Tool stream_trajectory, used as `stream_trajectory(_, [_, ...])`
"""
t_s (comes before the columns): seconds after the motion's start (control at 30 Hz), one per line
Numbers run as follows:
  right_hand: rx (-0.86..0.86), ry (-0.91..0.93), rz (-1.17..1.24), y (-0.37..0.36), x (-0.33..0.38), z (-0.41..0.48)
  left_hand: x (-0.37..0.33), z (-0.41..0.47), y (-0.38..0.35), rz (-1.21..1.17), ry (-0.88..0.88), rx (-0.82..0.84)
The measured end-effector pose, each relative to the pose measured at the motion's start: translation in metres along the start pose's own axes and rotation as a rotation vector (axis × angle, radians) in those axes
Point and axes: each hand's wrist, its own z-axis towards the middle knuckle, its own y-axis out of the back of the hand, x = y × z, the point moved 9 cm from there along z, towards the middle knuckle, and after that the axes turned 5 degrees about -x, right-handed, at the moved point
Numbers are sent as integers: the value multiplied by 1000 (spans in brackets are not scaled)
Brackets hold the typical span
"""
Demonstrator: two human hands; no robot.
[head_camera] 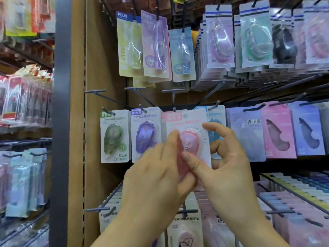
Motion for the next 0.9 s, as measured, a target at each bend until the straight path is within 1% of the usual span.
stream_trajectory(0.13, [14, 22, -13, -9, 1, 12, 1, 16, 3, 17, 21, 71])
stream_trajectory(0.23, [32, 6, -5, -15, -1, 23, 5, 26, 3, 33, 31, 28])
stream_trajectory(0.27, [38, 7, -20, -17, -2, 26, 9, 29, -1, 59, 40, 58])
stream_trajectory(0.37, [53, 5, -88, -21, -9, 31, 18, 35, -12, 68, 49, 112])
stream_trajectory(0.53, [83, -7, -150, -24, -12, 29, 17, 36, -15, 107, -9, 115])
stream_trajectory(0.73, [97, 31, -260, -23, -3, 33, 15, 40, -8, 76, -52, 117])
stream_trajectory(0.9, [140, 66, -417, -26, -1, 39, 25, 45, -12, 93, -27, 114])
